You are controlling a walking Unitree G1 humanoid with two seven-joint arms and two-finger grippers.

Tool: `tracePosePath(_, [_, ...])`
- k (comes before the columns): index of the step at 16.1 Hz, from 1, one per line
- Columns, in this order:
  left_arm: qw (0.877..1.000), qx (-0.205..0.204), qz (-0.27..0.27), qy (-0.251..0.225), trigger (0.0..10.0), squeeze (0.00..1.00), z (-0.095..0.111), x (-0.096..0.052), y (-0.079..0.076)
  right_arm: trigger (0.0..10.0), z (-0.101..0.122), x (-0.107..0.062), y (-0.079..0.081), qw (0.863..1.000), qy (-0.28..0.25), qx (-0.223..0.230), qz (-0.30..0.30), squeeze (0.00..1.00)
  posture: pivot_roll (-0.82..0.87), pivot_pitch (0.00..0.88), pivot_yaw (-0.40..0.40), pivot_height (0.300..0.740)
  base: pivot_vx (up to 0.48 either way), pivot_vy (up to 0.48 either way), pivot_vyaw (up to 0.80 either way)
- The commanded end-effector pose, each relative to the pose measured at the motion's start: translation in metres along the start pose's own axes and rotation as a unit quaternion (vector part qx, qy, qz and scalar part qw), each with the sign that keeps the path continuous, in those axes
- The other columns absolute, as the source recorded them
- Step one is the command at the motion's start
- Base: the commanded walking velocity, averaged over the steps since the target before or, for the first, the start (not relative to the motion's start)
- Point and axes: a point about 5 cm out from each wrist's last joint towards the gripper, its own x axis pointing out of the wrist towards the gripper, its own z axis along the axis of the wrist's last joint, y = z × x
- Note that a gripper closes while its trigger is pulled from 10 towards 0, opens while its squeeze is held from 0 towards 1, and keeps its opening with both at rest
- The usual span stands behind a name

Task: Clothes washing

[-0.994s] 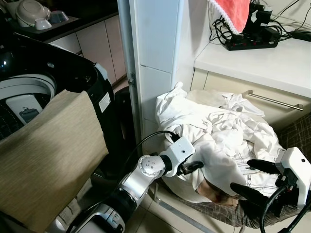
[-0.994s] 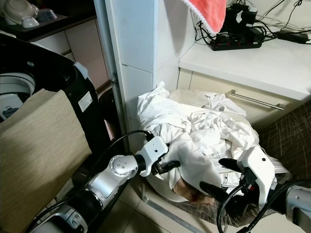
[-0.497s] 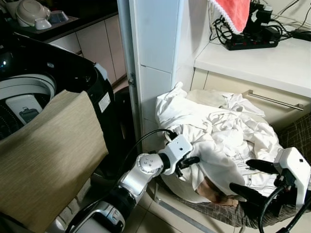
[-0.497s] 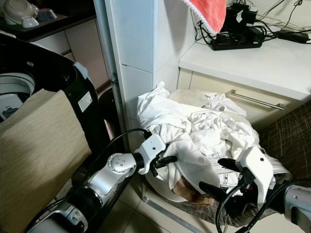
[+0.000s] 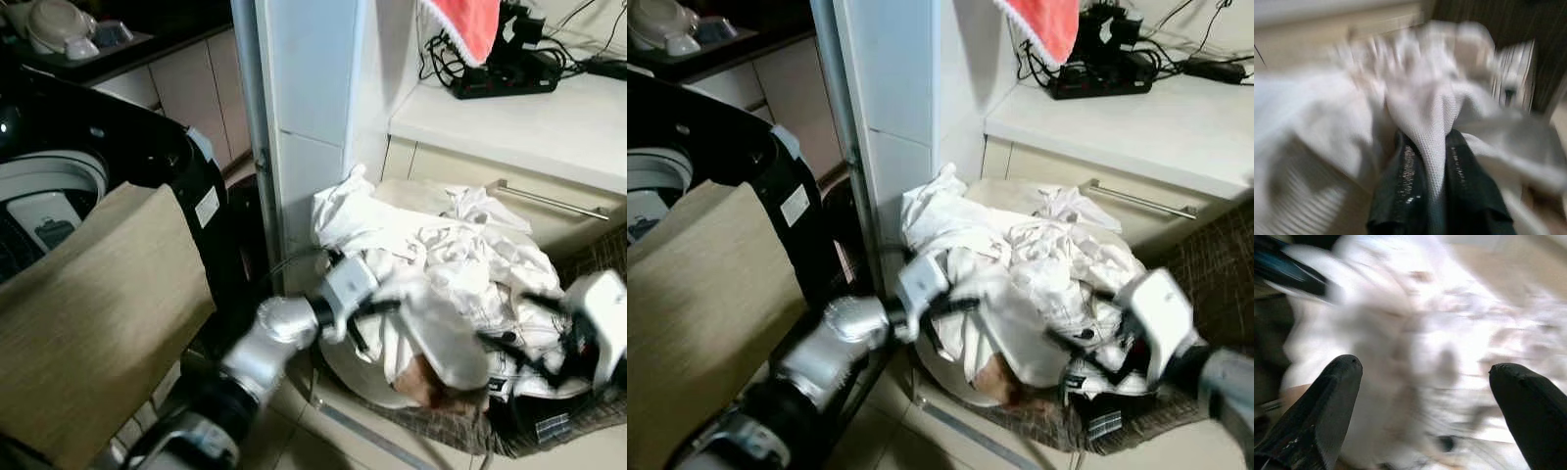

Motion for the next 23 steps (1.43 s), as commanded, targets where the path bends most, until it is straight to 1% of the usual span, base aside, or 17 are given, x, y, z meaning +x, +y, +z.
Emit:
tracePosePath(1, [0.999, -0.003, -0.003, -0.036, 0.0, 0.0, 0.017, -0.005, 0.005, 10.0, 0.001, -0.001, -0.012, 0.998, -0.004, -0.004, -0.056, 0.0, -0.17, 0.0, 0.041, 0.74, 0.0, 0.0, 0.0])
tracePosePath(3, [0.994, 0.024, 0.031, -0.098, 0.0, 0.0, 0.055, -0.019, 0.024, 10.0, 0.005, 0.003, -0.024, 0.994, -0.019, -0.001, -0.105, 0.0, -0.17, 0.0, 0.039, 0.74, 0.0, 0.0, 0.0])
tracePosePath(5, [0.986, 0.044, 0.057, -0.15, 0.0, 0.0, 0.091, -0.032, 0.04, 10.0, 0.011, 0.008, -0.02, 0.995, -0.04, 0.002, -0.094, 0.0, -0.16, 0.0, 0.04, 0.74, 0.0, 0.0, 0.0])
tracePosePath(7, [0.982, 0.054, 0.072, -0.165, 0.0, 0.0, 0.103, -0.037, 0.045, 10.0, 0.01, 0.01, -0.019, 0.994, -0.04, 0.0, -0.098, 0.0, -0.16, 0.0, 0.041, 0.74, 0.0, 0.0, 0.0])
tracePosePath(9, [0.962, 0.062, 0.125, -0.233, 0.0, 0.0, 0.146, -0.052, 0.064, 10.0, 0.011, 0.013, -0.02, 0.993, -0.045, -0.002, -0.108, 0.0, -0.15, 0.0, 0.05, 0.74, 0.0, 0.0, 0.0])
tracePosePath(10, [0.958, 0.068, 0.133, -0.246, 0.0, 0.0, 0.157, -0.055, 0.069, 10.0, 0.012, 0.013, -0.02, 0.993, -0.047, -0.001, -0.11, 0.0, -0.15, 0.0, 0.053, 0.74, 0.0, 0.0, 0.0])
tracePosePath(11, [0.945, 0.099, 0.162, -0.266, 0.0, 0.0, 0.183, -0.067, 0.083, 10.0, 0.013, 0.016, -0.018, 0.992, -0.052, 0.001, -0.111, 0.0, -0.15, 0.0, 0.056, 0.74, 0.0, 0.0, 0.0])
tracePosePath(12, [0.927, 0.137, 0.219, -0.273, 0.0, 0.0, 0.213, -0.092, 0.108, 10.0, 0.012, 0.018, -0.015, 0.993, -0.055, 0.003, -0.107, 0.0, -0.15, 0.0, 0.059, 0.74, 0.0, 0.0, 0.0])
tracePosePath(13, [0.919, 0.147, 0.242, -0.273, 0.0, 0.0, 0.224, -0.103, 0.118, 10.0, 0.012, 0.019, -0.014, 0.993, -0.055, 0.004, -0.105, 0.0, -0.14, 0.0, 0.06, 0.74, 0.0, 0.0, 0.0])
tracePosePath(15, [0.889, 0.206, 0.317, -0.258, 0.0, 0.0, 0.249, -0.14, 0.139, 10.0, 0.01, 0.022, -0.01, 0.993, -0.056, 0.007, -0.101, 0.0, -0.14, 0.0, 0.06, 0.74, 0.0, 0.0, 0.0])
tracePosePath(17, [0.87, 0.222, 0.354, -0.263, 0.0, 0.0, 0.264, -0.159, 0.147, 10.0, 0.01, 0.024, -0.01, 0.993, -0.058, 0.008, -0.1, 0.0, -0.13, 0.0, 0.054, 0.74, 0.0, 0.0, 0.0])
tracePosePath(18, [0.81, 0.272, 0.454, -0.253, 0.0, 0.0, 0.293, -0.202, 0.162, 10.0, 0.012, 0.026, -0.01, 0.993, -0.06, 0.007, -0.099, 0.0, -0.13, 0.0, 0.051, 0.74, 0.0, 0.0, 0.0])
tracePosePath(19, [0.786, 0.289, 0.489, -0.245, 0.0, 0.0, 0.302, -0.218, 0.166, 10.0, 0.012, 0.027, -0.011, 0.993, -0.061, 0.006, -0.098, 0.0, -0.12, 0.0, 0.049, 0.74, 0.0, 0.0, 0.0])
tracePosePath(20, [0.739, 0.319, 0.547, -0.229, 0.0, 0.0, 0.315, -0.243, 0.17, 10.0, 0.014, 0.028, -0.011, 0.993, -0.063, 0.005, -0.098, 0.0, -0.12, 0.0, 0.046, 0.74, 0.0, 0.0, 0.0])
tracePosePath(21, [0.643, 0.383, 0.634, -0.195, 0.0, 0.0, 0.335, -0.282, 0.169, 10.0, 0.015, 0.03, -0.012, 0.993, -0.065, 0.002, -0.093, 0.0, -0.11, 0.0, 0.042, 0.74, 0.0, 0.0, 0.0])
tracePosePath(22, [0.603, 0.411, 0.663, -0.168, 0.0, 0.0, 0.344, -0.298, 0.168, 10.0, 0.017, 0.033, -0.011, 0.994, -0.068, -0.001, -0.088, 0.0, -0.11, 0.0, 0.041, 0.74, 0.0, 0.0, 0.0])
tracePosePath(23, [0.618, 0.417, 0.657, -0.109, 0.0, 0.0, 0.337, -0.294, 0.176, 10.0, 0.022, 0.038, -0.006, 0.994, -0.076, -0.004, -0.073, 0.0, -0.11, 0.0, 0.045, 0.74, 0.0, 0.0, 0.0])
